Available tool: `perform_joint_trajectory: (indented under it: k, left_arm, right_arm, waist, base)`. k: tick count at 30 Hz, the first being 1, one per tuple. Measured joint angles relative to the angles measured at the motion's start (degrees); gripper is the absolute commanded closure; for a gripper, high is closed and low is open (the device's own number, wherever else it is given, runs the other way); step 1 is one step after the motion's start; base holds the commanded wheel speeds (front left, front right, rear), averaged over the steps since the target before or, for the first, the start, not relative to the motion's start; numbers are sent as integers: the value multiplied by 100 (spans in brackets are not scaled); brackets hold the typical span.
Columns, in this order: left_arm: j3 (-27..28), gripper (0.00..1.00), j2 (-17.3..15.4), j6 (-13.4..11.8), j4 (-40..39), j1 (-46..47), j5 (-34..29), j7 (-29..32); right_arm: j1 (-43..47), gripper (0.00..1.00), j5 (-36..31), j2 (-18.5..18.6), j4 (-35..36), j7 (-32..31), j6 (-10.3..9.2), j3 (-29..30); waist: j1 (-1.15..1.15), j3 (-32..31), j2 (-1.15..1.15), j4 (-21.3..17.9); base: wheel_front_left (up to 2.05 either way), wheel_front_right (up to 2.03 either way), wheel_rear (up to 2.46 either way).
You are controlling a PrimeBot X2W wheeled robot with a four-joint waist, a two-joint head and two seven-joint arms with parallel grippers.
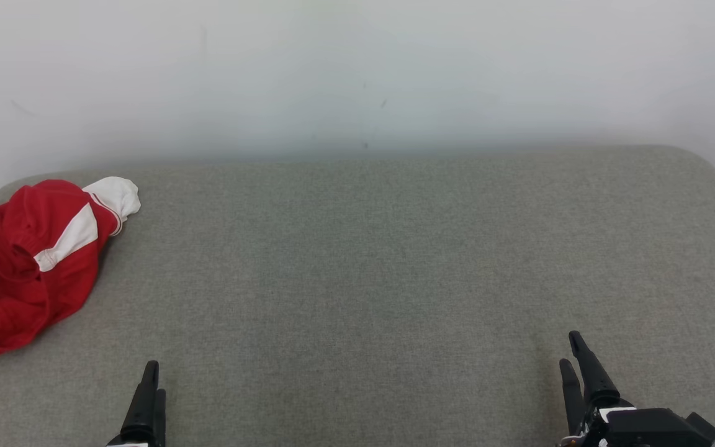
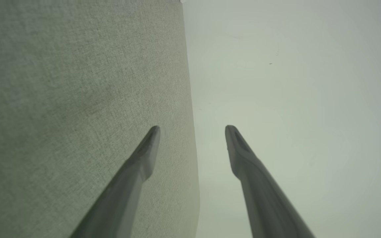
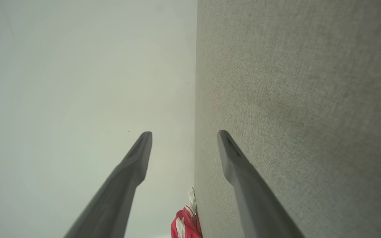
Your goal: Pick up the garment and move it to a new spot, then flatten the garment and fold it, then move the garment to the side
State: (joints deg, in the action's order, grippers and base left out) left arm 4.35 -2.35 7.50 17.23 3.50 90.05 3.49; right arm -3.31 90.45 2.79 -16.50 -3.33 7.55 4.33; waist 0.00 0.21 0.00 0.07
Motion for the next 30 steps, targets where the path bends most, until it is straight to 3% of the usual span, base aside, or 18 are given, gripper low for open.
perform_joint_trajectory:
  k: [11,30]
  left_arm:
    - [-102,0,-3,-10,-16,10,-1011,-304]
    - [-478,0,-15,-497,-265,16,-3734,-703]
  right_arm:
    - [-3,0,-895,1,41,296,0,-75]
    - [-30,0,-2844,1,43,698,0,-141]
  waist:
    - [1,-13,0,27]
    - [1,-19,0,102]
  base:
    - [0,0,0]
    - [0,0,0]
